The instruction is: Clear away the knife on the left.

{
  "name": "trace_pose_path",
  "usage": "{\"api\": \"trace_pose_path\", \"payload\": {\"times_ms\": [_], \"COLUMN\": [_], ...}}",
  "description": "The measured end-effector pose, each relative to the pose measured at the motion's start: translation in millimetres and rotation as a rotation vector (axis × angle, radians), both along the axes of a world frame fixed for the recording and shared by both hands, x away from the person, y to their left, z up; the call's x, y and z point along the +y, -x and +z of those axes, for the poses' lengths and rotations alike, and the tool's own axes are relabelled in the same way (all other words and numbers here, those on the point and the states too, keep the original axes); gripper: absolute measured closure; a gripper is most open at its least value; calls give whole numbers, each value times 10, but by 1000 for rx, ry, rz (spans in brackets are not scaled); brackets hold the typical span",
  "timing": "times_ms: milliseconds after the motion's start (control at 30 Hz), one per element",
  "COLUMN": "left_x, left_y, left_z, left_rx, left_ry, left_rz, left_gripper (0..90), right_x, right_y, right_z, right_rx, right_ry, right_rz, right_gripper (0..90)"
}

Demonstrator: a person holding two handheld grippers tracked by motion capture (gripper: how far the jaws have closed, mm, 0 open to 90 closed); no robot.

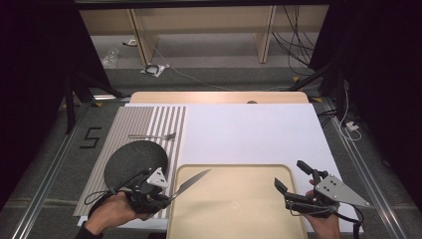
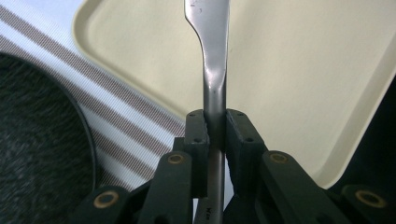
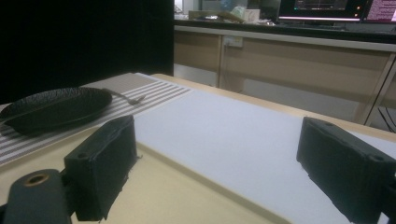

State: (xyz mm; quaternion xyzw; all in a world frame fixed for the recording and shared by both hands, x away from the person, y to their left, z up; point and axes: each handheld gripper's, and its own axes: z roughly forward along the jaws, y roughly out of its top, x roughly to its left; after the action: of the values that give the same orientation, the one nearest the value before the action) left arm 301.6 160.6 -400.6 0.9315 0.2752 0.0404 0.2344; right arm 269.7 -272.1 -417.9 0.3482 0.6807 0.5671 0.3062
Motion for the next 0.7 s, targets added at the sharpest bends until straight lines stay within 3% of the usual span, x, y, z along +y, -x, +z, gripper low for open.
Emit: {"api": "trace_pose_path", "payload": {"times_ms": [133,700], "left_x": [-85,-455], "left_y": [-8,53], "left_z": [-9,-105], "left_rx": [-6,45], "left_ry": [-6,-30], "left_rz": [5,-55], "left_gripper": [792,792], "right_x": [4,-2], "right_y": [1,7], "right_z": [-1,4], "right_rx": [1,-3], "right_ry": [3,4], "right_rz": [0,1], "right_gripper": [128,128]}}
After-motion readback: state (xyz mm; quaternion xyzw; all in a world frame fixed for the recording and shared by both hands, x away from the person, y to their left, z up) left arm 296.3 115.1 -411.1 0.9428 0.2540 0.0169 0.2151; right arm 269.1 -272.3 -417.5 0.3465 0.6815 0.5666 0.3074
